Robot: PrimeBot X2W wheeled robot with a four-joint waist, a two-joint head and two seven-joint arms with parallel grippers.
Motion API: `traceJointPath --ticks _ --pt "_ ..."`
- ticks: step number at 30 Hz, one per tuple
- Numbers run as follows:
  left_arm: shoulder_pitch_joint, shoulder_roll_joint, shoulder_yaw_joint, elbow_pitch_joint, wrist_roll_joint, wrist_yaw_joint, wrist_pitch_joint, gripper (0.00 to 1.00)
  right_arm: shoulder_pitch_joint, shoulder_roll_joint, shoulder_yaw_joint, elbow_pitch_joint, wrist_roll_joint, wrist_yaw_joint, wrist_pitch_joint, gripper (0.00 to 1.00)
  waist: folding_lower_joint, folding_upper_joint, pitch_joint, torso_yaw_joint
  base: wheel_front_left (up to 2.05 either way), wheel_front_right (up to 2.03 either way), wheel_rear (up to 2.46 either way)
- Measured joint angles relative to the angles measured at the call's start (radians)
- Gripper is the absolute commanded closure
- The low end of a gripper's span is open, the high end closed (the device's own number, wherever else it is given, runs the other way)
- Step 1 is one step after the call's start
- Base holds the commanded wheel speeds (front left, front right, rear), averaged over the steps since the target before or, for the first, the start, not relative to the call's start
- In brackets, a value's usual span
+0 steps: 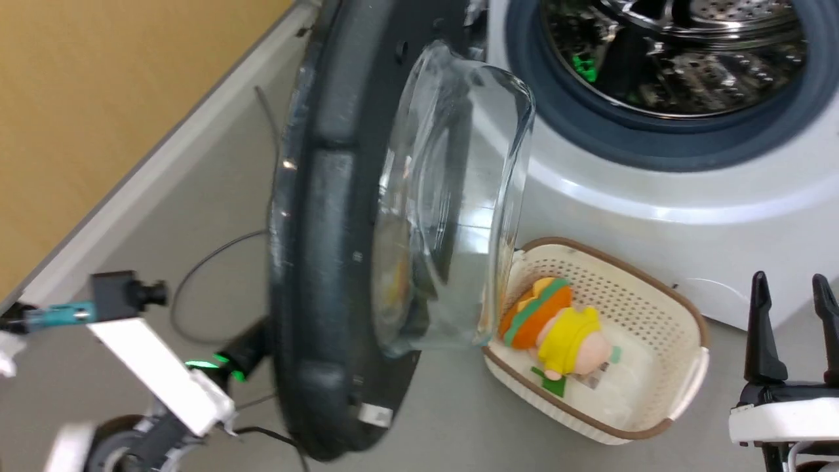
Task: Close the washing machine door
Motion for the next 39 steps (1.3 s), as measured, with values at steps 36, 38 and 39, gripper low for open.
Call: traceJointPath --ticks 36,38,39 --pt "-0.246 -0.136 -0.572 0.267 0.002 0.000 -0.442 1.00 -0.036 0.001 0.021 0.015 0.040 0.000 0.000 0.00 0.0000 0.0000 0.038 -0.409 0.00 0.00 0.00" --pt "-0.256 -0.114 -0.590 0.267 0.004 0.000 -0.497 1.00 -0.036 0.001 0.019 0.015 0.051 0.000 0.000 0.00 0.0000 0.0000 0.035 -0.409 0.00 0.00 0.00" --pt "-0.260 -0.105 -0.594 0.261 0.004 0.000 -0.516 1.00 -0.036 0.001 0.018 0.011 0.057 0.000 0.000 0.00 0.0000 0.0000 0.034 -0.408 0.00 0.00 0.00"
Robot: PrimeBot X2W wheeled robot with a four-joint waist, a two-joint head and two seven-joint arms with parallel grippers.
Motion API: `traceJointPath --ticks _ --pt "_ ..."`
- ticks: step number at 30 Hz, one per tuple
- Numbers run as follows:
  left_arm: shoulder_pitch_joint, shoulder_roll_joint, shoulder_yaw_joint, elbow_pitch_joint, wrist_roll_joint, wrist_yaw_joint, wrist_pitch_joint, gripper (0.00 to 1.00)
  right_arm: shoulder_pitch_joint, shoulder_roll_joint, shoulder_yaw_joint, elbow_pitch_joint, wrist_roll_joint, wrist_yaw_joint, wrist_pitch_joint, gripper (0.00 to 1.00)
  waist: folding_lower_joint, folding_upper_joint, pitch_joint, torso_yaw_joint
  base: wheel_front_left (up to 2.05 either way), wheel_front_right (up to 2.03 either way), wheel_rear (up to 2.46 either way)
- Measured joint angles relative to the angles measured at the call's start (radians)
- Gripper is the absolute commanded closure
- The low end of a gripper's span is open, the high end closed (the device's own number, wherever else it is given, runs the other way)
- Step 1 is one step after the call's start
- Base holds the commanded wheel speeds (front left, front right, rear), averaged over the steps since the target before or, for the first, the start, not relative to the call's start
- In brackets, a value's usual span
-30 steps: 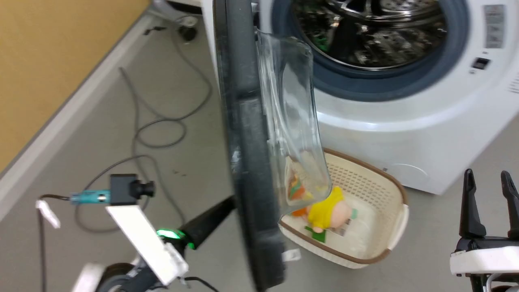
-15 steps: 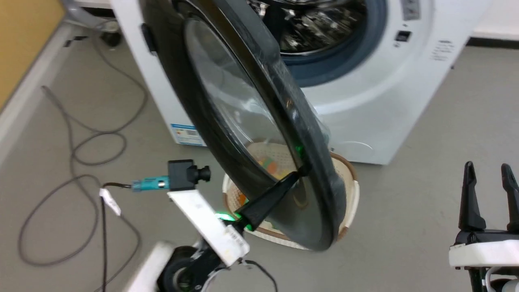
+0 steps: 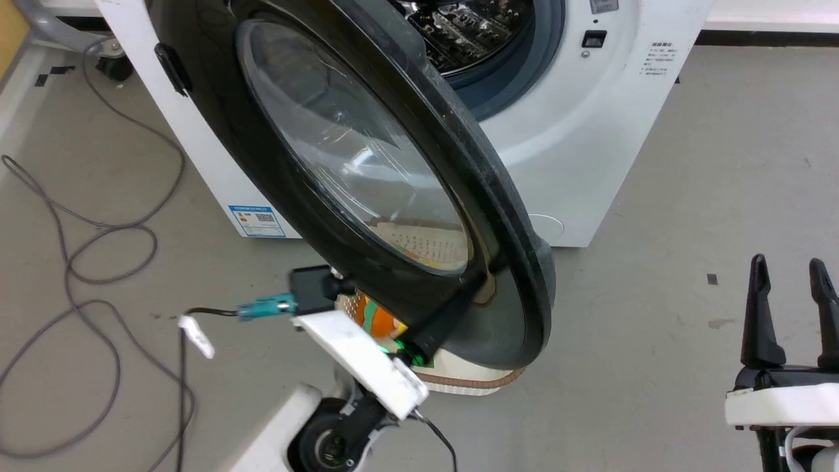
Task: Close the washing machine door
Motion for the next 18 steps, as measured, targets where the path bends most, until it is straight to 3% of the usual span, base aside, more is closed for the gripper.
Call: traceJointPath --ticks 5,10,12,15,18 --pt "-0.021 0.065 -0.001 -0.042 0.054 0.000 -0.152 1.00 0.000 0.000 -0.012 -0.032 0.035 0.000 0.000 0.00 0.0000 0.0000 -0.012 0.014 0.00 0.00 0.00" --pt "-0.065 0.150 0.048 0.049 0.291 0.003 -0.335 1.00 -0.007 0.000 -0.046 -0.067 0.046 0.000 0.000 0.00 -0.0001 0.0000 -0.023 0.032 0.00 0.00 0.00" --pt "-0.070 0.152 0.115 0.099 0.460 0.076 -0.343 1.00 -0.017 0.000 -0.056 -0.078 0.043 0.000 0.000 0.00 -0.0001 0.0000 -0.028 0.041 0.00 0.00 0.00" --pt "-0.069 0.111 0.251 0.070 0.718 0.182 -0.344 1.00 -0.041 0.001 -0.062 -0.096 0.030 0.000 0.000 0.00 -0.0001 0.0000 -0.031 0.053 0.00 0.00 0.00" --pt "-0.037 0.056 0.346 0.019 0.905 0.246 -0.344 1.00 -0.066 0.001 -0.065 -0.112 0.007 0.000 0.000 0.00 -0.0001 0.0000 -0.034 0.060 0.00 0.00 0.00"
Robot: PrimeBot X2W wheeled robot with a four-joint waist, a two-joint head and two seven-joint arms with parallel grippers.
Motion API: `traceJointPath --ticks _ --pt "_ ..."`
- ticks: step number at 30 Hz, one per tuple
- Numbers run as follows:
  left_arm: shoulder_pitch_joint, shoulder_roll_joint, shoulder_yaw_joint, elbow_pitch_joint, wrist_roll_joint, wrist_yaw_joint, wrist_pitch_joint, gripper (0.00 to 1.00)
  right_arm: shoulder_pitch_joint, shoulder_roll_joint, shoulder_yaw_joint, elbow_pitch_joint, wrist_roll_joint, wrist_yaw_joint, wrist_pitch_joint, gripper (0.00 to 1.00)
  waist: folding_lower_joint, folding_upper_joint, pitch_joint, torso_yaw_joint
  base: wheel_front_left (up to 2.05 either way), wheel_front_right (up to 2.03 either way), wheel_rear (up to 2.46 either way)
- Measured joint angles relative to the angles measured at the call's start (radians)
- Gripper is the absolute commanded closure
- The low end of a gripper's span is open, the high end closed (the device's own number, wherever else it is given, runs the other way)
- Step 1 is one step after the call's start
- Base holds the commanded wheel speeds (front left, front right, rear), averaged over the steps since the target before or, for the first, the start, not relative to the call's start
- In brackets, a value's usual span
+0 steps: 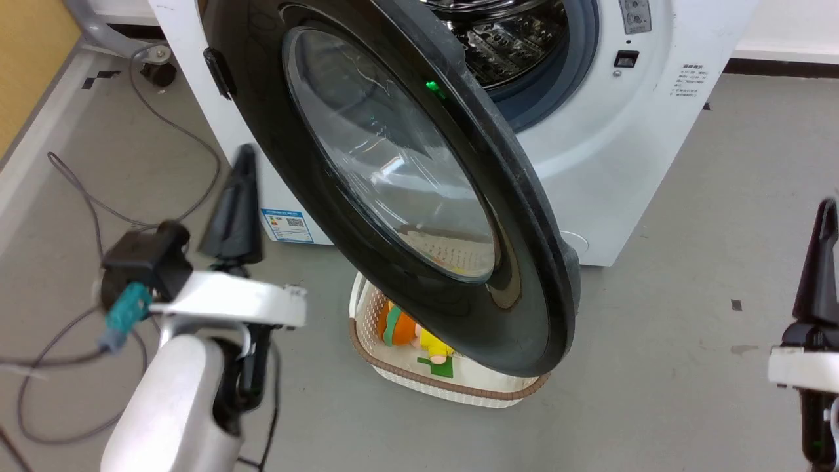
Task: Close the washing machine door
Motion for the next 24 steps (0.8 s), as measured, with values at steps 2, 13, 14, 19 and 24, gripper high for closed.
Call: traceJointPath --ticks 2,13,14,19,24 --pt "0.035 -0.009 0.044 -0.025 0.120 0.039 0.000 1.00 -0.018 0.000 -0.001 -0.012 -0.016 0.000 0.000 0.00 0.0000 0.0000 -0.001 0.003 0.00 0.00 0.00" --pt "0.247 -0.080 0.156 -0.056 0.360 0.095 0.000 0.00 -0.107 0.000 0.085 -0.106 -0.022 0.000 0.000 0.00 0.0000 0.0000 -0.028 0.026 0.00 0.00 0.00" --pt "0.261 -0.088 0.163 -0.050 0.367 0.094 0.000 0.00 -0.117 0.000 0.099 -0.116 -0.011 0.000 0.000 0.00 0.0000 0.0000 -0.031 0.028 0.00 0.00 0.00" --pt "0.304 -0.118 0.190 -0.038 0.388 0.069 0.000 0.00 -0.146 0.000 0.183 -0.183 0.061 0.000 0.000 0.38 0.0000 0.0000 -0.044 0.043 0.00 0.00 0.00" --pt "0.346 -0.163 0.244 -0.068 0.389 0.006 0.000 0.00 -0.169 -0.042 0.404 -0.277 0.233 0.000 0.000 1.00 0.0000 0.0000 -0.062 0.061 0.00 0.00 0.00"
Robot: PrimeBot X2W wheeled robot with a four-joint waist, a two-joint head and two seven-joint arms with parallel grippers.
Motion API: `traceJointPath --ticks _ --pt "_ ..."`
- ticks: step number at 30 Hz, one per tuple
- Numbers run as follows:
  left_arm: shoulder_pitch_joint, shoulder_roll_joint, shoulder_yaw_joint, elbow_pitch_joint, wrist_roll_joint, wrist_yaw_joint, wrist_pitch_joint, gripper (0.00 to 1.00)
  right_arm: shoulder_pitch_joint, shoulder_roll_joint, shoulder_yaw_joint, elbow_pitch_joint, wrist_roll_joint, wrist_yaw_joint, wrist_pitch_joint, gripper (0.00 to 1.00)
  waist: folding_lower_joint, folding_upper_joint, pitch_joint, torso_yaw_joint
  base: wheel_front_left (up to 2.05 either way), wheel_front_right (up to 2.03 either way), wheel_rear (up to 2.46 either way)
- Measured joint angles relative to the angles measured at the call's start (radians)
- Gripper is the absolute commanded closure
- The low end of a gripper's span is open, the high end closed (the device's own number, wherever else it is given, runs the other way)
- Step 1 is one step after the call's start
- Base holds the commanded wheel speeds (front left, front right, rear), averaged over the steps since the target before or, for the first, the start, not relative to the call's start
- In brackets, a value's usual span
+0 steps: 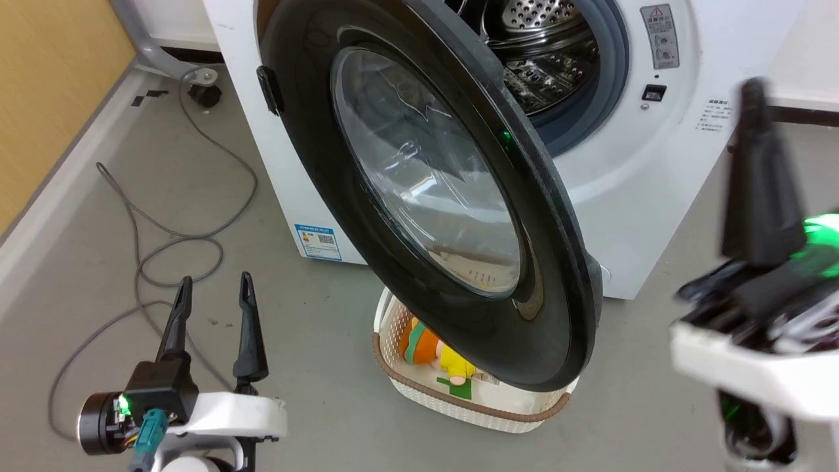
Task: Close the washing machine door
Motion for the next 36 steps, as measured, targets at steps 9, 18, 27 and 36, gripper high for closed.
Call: traceJointPath --ticks 9,18,27,36 --pt "0.019 -0.031 0.041 -0.015 0.019 -0.042 0.000 0.00 -0.020 -0.216 0.368 -0.018 0.075 0.000 0.000 1.00 0.0000 0.0000 -0.012 0.000 0.00 0.00 0.00" --pt "0.020 -0.049 0.065 -0.023 0.034 -0.061 0.000 0.00 -0.025 -0.346 0.671 0.208 -0.040 0.000 0.000 1.00 0.0000 0.0000 -0.006 -0.008 0.00 0.00 0.00" --pt "0.020 -0.052 0.069 -0.035 0.048 -0.063 0.000 0.00 0.014 -0.344 0.556 0.376 -0.077 0.000 0.000 1.00 0.0000 0.0000 0.024 -0.031 0.00 0.00 0.00" --pt "0.000 -0.053 0.035 -0.039 0.060 -0.066 0.000 0.00 0.003 -0.314 0.405 0.486 -0.059 0.003 0.000 1.00 0.0001 0.0000 0.075 -0.047 0.00 0.00 0.00"
